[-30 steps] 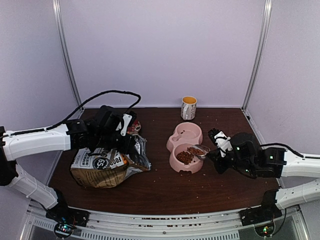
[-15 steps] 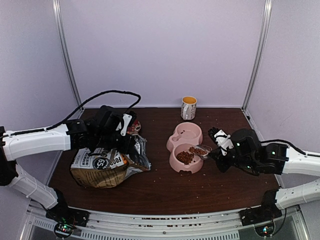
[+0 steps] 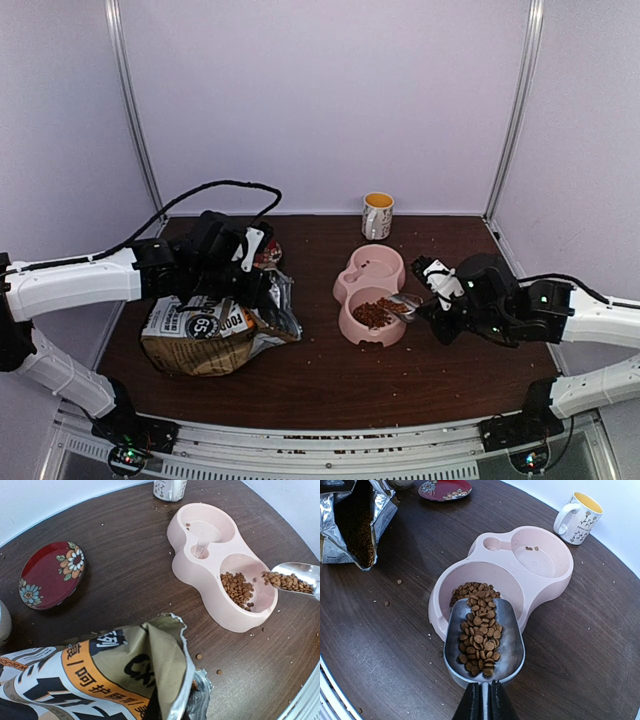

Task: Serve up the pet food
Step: Place the pet food in the pet food bowl.

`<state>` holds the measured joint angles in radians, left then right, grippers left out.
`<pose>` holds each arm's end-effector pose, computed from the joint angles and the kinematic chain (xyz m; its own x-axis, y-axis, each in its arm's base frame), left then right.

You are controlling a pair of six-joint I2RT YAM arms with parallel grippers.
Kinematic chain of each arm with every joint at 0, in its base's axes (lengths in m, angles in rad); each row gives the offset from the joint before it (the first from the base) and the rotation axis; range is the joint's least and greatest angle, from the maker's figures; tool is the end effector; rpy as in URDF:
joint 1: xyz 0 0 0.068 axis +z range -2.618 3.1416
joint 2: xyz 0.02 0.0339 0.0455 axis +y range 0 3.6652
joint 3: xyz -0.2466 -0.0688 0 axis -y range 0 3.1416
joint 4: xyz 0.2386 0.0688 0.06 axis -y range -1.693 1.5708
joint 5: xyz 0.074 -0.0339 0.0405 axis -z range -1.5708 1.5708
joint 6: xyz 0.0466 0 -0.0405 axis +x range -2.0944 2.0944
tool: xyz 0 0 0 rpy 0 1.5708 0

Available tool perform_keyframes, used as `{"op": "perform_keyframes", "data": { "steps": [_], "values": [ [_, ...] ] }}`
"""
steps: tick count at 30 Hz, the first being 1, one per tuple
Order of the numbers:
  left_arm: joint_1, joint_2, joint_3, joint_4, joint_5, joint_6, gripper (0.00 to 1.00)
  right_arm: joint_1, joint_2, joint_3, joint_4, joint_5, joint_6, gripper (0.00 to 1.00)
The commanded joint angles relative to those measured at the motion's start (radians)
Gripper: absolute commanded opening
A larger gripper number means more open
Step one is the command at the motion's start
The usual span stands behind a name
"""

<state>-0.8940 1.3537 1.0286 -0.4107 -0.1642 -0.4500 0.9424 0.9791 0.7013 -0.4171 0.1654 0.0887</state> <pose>0.1945 -0.2300 0.2544 -0.6800 0.1613 -0.7152 0.4414 0.8690 -0.2236 0.1358 0.1739 0.2336 -0.4390 -0.4555 -0.7744 -0.6874 0.7253 -0.0370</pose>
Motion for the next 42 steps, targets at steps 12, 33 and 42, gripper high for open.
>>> {"op": "perform_keyframes", "data": {
  "steps": [12, 33, 42],
  "values": [
    [0.006, -0.037, -0.009, 0.118, -0.054, 0.004, 0.00, -0.029, 0.070, 0.063, 0.005, -0.075, -0.031, 0.00],
    [0.006, -0.056, -0.020, 0.141, -0.037, 0.041, 0.00, -0.060, 0.222, 0.247, -0.226, -0.120, -0.080, 0.00],
    [0.006, -0.092, -0.067, 0.185, 0.011, 0.053, 0.00, -0.063, 0.253, 0.338, -0.311, -0.092, -0.148, 0.00]
  ]
}}
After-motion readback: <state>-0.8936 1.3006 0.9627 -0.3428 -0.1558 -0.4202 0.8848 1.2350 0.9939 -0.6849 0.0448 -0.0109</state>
